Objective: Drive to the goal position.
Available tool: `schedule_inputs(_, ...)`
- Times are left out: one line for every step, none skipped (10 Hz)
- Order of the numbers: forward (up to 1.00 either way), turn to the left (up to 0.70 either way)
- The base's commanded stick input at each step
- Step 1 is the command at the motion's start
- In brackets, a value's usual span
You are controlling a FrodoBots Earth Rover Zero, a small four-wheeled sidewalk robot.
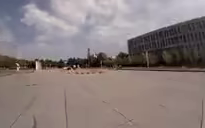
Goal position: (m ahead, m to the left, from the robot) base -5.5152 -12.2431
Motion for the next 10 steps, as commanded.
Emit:
schedule_inputs(0.32,-0.63)
schedule_inputs(0.34,-0.68)
schedule_inputs(0.34,-0.69)
schedule_inputs(0.35,-0.7)
schedule_inputs(0.38,-0.6)
schedule_inputs(0.42,-0.45)
schedule_inputs(0.6,-0.41)
schedule_inputs(0.68,-0.34)
schedule_inputs(0.68,-0.34)
schedule_inputs(0.68,-0.34)
